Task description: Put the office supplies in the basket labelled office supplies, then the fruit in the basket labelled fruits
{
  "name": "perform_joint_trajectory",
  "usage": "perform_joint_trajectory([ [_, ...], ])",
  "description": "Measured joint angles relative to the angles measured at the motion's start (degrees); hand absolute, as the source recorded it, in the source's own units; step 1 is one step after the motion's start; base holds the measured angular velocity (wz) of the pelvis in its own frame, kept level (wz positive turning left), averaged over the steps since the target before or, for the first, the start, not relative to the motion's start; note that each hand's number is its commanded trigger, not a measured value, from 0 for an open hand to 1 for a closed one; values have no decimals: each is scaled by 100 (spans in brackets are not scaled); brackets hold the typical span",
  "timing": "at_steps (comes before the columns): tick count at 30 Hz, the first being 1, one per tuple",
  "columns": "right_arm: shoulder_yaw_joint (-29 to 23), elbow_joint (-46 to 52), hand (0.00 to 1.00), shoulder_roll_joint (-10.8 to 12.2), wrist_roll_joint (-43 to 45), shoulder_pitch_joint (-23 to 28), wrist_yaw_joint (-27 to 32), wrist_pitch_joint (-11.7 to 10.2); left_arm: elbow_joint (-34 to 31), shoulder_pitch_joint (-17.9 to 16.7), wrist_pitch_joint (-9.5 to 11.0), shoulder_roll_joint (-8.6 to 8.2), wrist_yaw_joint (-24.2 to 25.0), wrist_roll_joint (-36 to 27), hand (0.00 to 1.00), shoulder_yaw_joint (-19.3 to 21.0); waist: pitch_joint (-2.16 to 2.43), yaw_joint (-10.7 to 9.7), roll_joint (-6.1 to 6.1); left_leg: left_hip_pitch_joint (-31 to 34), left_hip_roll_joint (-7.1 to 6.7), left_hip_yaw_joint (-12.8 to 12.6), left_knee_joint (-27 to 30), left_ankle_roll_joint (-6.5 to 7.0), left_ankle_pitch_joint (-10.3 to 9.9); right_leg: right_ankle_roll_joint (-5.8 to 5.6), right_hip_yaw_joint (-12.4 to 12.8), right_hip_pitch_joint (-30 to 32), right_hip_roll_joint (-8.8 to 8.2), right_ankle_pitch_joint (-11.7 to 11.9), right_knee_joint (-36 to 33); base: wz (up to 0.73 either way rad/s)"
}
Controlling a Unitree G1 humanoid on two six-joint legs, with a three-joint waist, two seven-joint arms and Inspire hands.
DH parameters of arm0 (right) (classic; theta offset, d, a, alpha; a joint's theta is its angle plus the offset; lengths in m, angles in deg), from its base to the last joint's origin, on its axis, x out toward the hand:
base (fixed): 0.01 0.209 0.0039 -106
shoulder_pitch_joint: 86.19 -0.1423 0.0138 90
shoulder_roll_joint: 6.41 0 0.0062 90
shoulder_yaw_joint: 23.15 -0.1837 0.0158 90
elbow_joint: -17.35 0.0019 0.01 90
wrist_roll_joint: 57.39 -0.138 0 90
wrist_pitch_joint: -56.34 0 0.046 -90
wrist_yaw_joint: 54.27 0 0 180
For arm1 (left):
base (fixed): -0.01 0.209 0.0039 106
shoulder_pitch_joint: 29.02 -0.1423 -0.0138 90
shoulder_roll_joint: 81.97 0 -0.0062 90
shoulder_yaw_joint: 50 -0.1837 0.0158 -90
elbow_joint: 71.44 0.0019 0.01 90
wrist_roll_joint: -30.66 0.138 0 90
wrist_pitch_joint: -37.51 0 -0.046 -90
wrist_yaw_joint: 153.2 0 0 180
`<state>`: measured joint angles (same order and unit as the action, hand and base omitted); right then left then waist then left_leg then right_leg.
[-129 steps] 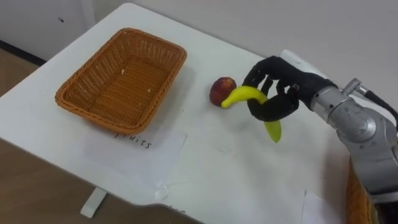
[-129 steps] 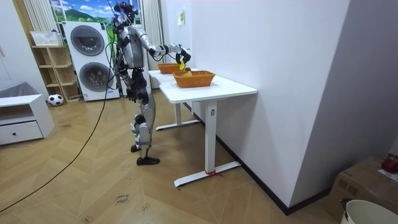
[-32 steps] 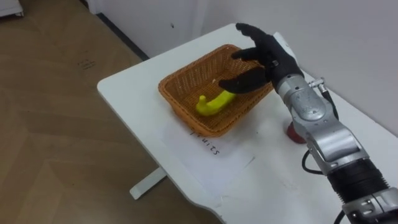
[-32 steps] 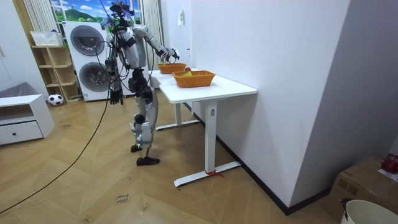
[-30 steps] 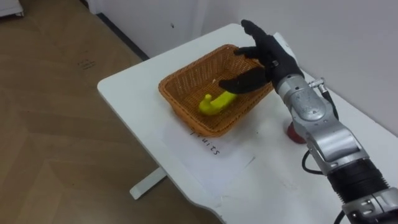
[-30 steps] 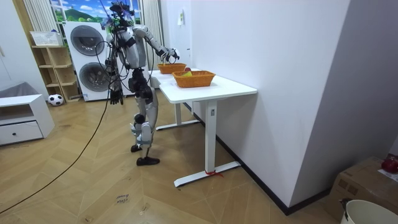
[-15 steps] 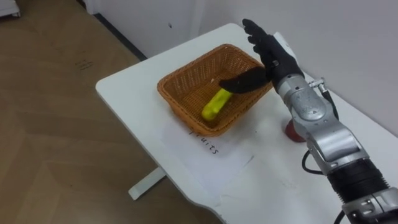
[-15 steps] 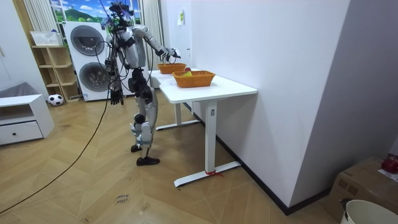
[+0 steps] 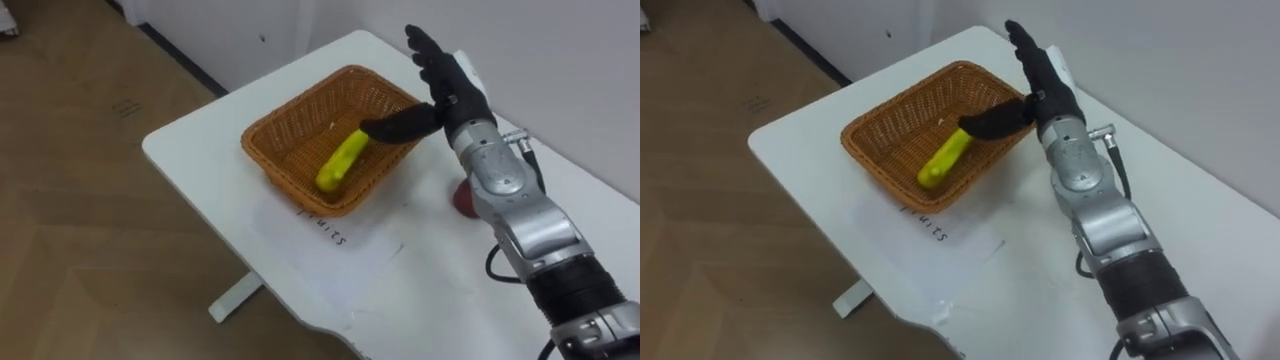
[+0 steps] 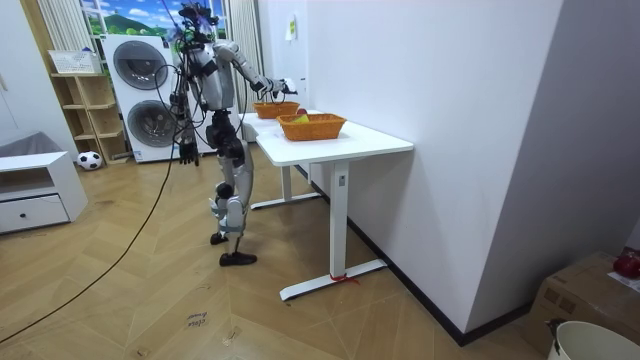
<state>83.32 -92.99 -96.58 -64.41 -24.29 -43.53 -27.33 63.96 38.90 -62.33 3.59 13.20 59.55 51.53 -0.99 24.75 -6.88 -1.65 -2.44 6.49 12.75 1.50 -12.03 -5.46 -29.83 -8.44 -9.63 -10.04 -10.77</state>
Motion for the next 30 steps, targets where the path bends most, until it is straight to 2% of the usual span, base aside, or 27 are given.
perform_joint_trajectory([
  [5, -121, -99, 0, 1, -184, 1, 179, -219, 28, -25, 67, -19, 0, 4, 0, -13, 0, -243, 131, -44, -11, -24, -5, 9, 6, -4, -3, -48, -13, 2, -4, -2],
  [10, -262, -150, 0, -50, -442, 11, 380, -265, 28, -72, 72, -70, 25, 9, 0, -120, 22, -381, 225, -93, 4, -93, -39, 10, 5, -5, 47, -52, -12, 3, -2, -6],
  [12, -262, -151, 0, -56, -442, 16, 427, -267, 29, -85, 72, -117, 38, 14, 0, -120, 46, -406, 281, -133, 8, -162, -56, 10, 6, -6, 144, -53, -11, 3, 3, -14],
  [16, -262, -175, 0, -56, -443, 139, 482, -287, 25, -85, 89, -129, 41, 17, 0, -120, 86, -434, 345, -216, 8, -192, -96, 22, 14, -7, 164, -95, -13, 4, 2, -7],
  [20, -262, -384, 0, -56, -444, 290, 598, -376, 25, -93, 142, -165, 29, 55, 0, -165, 74, -476, 371, -232, 8, -195, -92, 23, 14, -9, 199, -101, -14, 5, 2, 0],
  [26, -262, -398, 0, -60, -441, 297, 630, -386, 29, -126, 164, -171, -1, 47, 0, -523, 6, -577, 522, -203, 31, -286, -97, 24, 15, -22, 227, -49, -12, 15, -15, -5],
  [30, -262, -413, 0, -63, -449, 296, 626, -386, 27, -117, 172, -172, 0, 45, 0, -609, 22, -603, 553, -157, 58, -333, -98, 24, 15, -19, 221, 59, -12, 17, -103, -7],
])
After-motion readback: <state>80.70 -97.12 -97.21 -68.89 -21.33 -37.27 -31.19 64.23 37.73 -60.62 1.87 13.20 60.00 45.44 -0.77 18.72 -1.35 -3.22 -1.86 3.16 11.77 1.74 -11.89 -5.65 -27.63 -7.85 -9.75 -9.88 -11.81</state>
